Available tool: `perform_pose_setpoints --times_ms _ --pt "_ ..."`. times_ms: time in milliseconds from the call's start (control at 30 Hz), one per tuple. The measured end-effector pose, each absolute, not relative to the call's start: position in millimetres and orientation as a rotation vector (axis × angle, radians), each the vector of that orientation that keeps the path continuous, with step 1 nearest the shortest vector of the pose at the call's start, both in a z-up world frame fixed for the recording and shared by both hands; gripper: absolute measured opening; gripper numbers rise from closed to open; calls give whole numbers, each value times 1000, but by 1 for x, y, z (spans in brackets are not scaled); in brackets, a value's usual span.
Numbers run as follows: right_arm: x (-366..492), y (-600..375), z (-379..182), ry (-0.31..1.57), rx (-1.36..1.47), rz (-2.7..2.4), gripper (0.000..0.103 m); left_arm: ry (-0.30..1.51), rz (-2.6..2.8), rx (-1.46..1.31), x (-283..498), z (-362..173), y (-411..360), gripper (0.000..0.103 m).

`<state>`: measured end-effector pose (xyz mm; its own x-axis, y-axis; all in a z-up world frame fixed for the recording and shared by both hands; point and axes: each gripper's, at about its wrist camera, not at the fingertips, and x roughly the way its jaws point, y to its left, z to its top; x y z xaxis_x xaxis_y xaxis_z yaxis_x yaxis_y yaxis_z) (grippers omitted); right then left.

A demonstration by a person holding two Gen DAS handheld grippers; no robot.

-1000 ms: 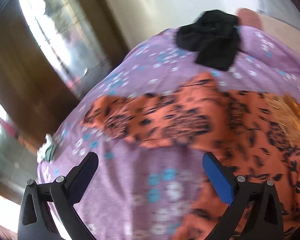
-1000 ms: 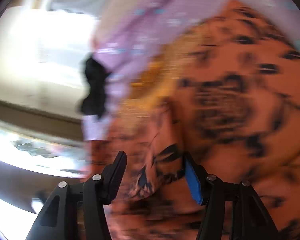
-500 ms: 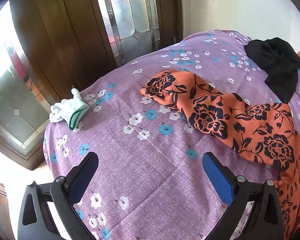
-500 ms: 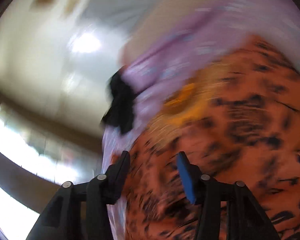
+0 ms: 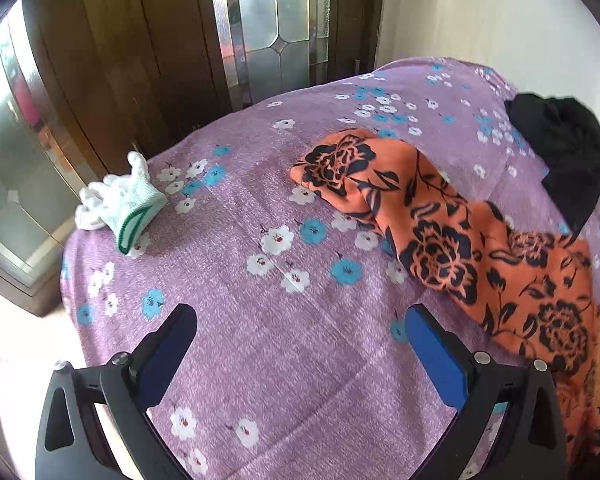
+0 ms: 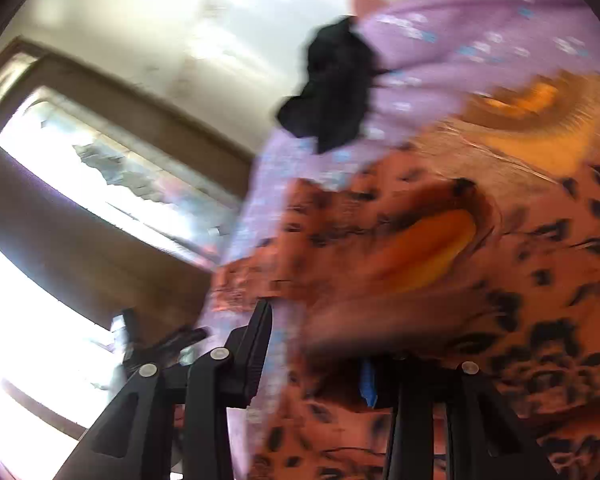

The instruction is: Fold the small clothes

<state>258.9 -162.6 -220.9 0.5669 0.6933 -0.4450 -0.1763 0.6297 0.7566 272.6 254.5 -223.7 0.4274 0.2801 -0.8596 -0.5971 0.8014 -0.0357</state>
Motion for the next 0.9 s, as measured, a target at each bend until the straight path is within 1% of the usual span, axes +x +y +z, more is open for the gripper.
perform_pose_setpoints --times_ms 33,167,267,333,400,433,467,500,567,600,633,700,800,833,867,900 --pt "260 -166 -221 814 704 536 50 989 540 -391 273 -224 260 103" --pt "257 -184 -227 833 621 354 50 973 532 -551 270 -226 290 103" --pt "258 -191 -236 850 610 299 50 933 554 -680 269 -230 309 103" --pt "256 -189 -246 904 597 313 50 956 501 -768 278 -240 318 103" --pt "261 -171 -265 1038 629 428 50 959 450 -848 289 -251 322 100" --pt "258 -165 -267 1032 654 473 50 957 417 -885 295 -257 323 98" --pt "251 -162 -260 980 650 496 50 954 405 -894 299 -258 323 98" --pt "243 -157 -244 892 600 535 50 937 400 -894 302 -257 324 98" --pt "231 -149 -215 781 473 587 50 897 360 -939 303 -256 327 97" --pt "228 -151 -206 749 449 595 50 881 324 -983 306 -258 330 96" --pt "226 -157 -202 725 456 592 50 875 303 -1017 309 -261 332 93" --pt "226 -181 -203 696 550 537 50 859 310 -1045 314 -265 337 90" --pt "235 -216 -217 722 675 416 50 845 304 -1033 330 -263 340 90" --pt "236 -221 -219 724 686 396 50 842 288 -1039 336 -263 341 87" --pt "237 -224 -220 727 690 382 50 848 272 -1052 341 -264 342 80" --pt "240 -223 -222 740 683 369 50 866 250 -1075 347 -268 341 76"
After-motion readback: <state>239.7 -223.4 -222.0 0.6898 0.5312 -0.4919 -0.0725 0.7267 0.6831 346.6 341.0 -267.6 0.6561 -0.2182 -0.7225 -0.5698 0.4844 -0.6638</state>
